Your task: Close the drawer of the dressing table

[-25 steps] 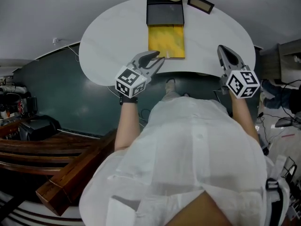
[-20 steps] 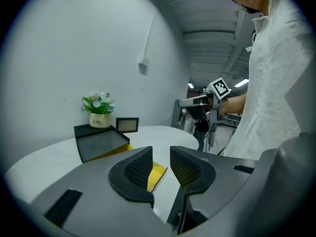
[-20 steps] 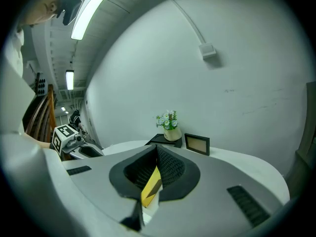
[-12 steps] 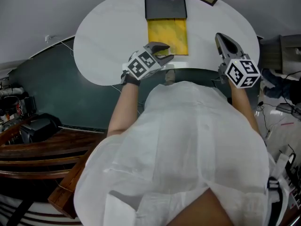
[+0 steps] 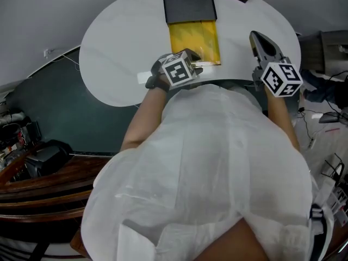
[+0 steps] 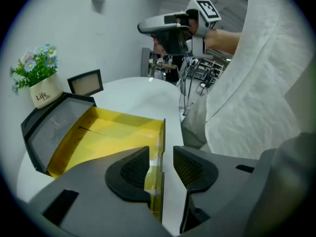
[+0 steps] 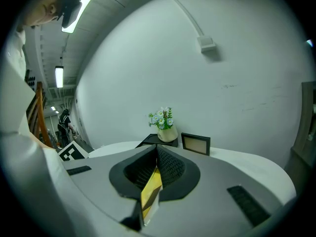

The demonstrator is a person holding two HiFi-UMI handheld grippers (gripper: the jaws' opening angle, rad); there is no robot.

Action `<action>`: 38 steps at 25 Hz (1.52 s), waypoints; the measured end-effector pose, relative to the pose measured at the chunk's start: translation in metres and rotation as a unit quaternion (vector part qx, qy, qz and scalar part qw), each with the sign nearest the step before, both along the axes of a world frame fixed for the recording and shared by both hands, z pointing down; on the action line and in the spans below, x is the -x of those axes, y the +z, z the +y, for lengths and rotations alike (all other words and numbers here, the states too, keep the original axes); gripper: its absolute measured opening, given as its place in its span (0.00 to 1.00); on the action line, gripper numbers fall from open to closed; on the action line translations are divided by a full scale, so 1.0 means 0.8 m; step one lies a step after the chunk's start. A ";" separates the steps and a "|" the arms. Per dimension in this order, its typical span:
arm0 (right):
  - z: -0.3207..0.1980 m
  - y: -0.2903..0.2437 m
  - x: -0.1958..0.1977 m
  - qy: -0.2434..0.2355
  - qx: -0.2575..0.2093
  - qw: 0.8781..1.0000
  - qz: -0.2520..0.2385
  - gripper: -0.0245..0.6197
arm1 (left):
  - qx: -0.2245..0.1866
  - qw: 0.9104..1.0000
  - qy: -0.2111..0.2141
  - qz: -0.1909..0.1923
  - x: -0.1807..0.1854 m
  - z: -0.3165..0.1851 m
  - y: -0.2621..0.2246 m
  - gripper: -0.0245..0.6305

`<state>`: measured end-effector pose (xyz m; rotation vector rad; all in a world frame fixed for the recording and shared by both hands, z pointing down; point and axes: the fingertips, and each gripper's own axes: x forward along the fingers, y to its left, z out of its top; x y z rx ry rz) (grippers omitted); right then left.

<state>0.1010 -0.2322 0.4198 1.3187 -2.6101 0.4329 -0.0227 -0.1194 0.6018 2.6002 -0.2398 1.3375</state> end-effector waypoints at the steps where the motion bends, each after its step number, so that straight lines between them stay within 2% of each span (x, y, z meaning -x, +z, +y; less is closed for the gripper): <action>1: 0.000 0.002 0.001 0.000 0.002 1.000 0.002 0.05 | 0.002 1.000 0.008 -0.010 -0.001 0.000 0.006 0.28; 5: -0.003 0.011 0.002 0.001 0.011 1.000 0.010 0.05 | 0.014 0.999 0.034 -0.037 -0.008 0.003 0.027 0.27; 14: -0.032 0.007 0.002 -0.004 0.014 1.000 0.006 0.05 | 0.030 0.996 0.051 -0.073 -0.012 -0.003 0.050 0.26; 20: -0.051 0.015 0.004 -0.016 0.018 1.000 0.011 0.05 | 0.061 0.993 0.060 -0.087 -0.016 0.000 0.070 0.19; 23: -0.059 0.012 0.002 -0.019 0.017 1.000 0.013 0.05 | 0.074 0.992 0.064 -0.080 -0.021 0.006 0.074 0.13; 38: -0.061 0.015 0.003 -0.026 0.019 0.999 0.013 0.05 | 0.048 0.990 0.074 -0.113 -0.014 0.008 0.075 0.11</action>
